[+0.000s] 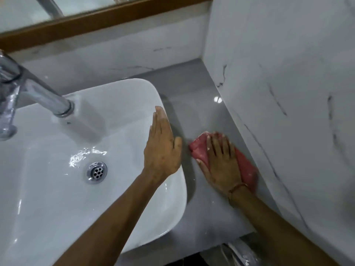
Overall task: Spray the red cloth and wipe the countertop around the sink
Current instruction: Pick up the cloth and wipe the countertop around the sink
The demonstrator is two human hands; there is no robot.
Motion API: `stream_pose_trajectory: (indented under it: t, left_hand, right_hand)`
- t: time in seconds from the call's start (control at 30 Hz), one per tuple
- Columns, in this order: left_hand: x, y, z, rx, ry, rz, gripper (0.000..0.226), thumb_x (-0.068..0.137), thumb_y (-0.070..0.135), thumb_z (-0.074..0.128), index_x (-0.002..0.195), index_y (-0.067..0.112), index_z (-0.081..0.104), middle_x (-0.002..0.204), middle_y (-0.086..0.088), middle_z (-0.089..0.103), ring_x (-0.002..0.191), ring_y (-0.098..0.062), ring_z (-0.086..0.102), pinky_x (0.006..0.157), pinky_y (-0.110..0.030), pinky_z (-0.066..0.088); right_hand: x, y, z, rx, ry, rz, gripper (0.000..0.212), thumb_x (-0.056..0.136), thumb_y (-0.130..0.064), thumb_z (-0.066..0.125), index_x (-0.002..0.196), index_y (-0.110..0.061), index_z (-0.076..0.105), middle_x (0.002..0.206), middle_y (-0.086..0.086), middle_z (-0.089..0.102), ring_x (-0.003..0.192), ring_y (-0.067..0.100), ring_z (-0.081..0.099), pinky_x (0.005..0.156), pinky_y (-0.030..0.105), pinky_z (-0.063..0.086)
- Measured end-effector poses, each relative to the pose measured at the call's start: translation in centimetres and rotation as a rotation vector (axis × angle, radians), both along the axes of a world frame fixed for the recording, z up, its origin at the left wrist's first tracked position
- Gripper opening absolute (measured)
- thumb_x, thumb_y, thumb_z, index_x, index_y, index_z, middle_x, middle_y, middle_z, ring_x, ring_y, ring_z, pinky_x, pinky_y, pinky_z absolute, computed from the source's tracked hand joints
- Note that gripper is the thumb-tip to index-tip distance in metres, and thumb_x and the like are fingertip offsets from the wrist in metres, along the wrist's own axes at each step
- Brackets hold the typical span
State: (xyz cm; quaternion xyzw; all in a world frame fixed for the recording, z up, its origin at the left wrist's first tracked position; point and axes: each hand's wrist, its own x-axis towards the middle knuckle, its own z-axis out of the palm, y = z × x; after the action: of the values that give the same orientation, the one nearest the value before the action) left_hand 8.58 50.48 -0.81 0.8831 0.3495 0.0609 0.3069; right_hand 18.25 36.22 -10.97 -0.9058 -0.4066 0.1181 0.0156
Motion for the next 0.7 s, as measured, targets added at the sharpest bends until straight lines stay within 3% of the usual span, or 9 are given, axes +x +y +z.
stream_pose_trajectory:
  t: [0.2, 0.33, 0.47, 0.53, 0.7]
  left_hand:
    - [0.2, 0.1, 0.1, 0.021, 0.054, 0.028, 0.074, 0.096, 0.025, 0.039, 0.15, 0.016, -0.011, 0.162, -0.001, -0.009, 0.15, -0.022, -0.001, 0.115, -0.049, 0.033]
    - [0.1, 0.1, 0.2, 0.02, 0.051, 0.023, 0.073, 0.093, 0.026, 0.034, 0.15, 0.016, -0.01, 0.162, 0.0, -0.009, 0.15, -0.02, -0.003, 0.113, -0.05, 0.035]
    - [0.0, -0.2, 0.6, 0.033, 0.045, 0.012, 0.078, 0.082, 0.029, 0.025, 0.15, 0.012, -0.008, 0.163, -0.002, -0.007, 0.15, -0.018, -0.003, 0.114, -0.049, 0.033]
    - [-0.1, -0.1, 0.5, 0.037, 0.038, 0.009, 0.076, 0.085, 0.028, 0.027, 0.15, 0.011, -0.007, 0.163, -0.004, -0.006, 0.15, -0.019, -0.002, 0.116, -0.048, 0.03]
    - [0.0, -0.1, 0.2, 0.04, 0.039, 0.011, 0.071, 0.096, 0.02, 0.037, 0.15, 0.012, -0.008, 0.163, -0.003, -0.008, 0.15, -0.02, -0.004, 0.119, -0.045, 0.025]
  right_hand:
    - [2.1, 5.7, -0.2, 0.022, 0.032, -0.045, 0.077, 0.094, -0.055, 0.03, 0.151, -0.009, 0.005, 0.161, 0.014, 0.006, 0.145, 0.046, 0.006, 0.118, 0.058, 0.011]
    - [0.6, 3.8, -0.3, 0.009, 0.019, 0.005, 0.072, 0.094, -0.054, 0.027, 0.151, -0.015, 0.005, 0.162, 0.012, 0.007, 0.146, 0.042, 0.008, 0.118, 0.058, 0.014]
    - [-4.5, 0.8, -0.4, -0.033, 0.06, 0.0, 0.078, 0.093, -0.057, 0.026, 0.15, -0.017, -0.009, 0.162, 0.014, -0.004, 0.147, 0.042, -0.002, 0.119, 0.057, 0.011]
    - [-7.2, -1.1, -0.4, -0.049, 0.068, 0.029, 0.081, 0.092, -0.058, 0.026, 0.15, -0.017, -0.012, 0.162, 0.013, -0.006, 0.147, 0.04, -0.003, 0.119, 0.056, 0.011]
    - [-8.9, -6.1, 0.2, -0.048, 0.017, -0.023, 0.073, 0.09, -0.054, 0.03, 0.15, -0.015, 0.018, 0.157, 0.015, 0.023, 0.142, 0.04, 0.026, 0.115, 0.054, 0.028]
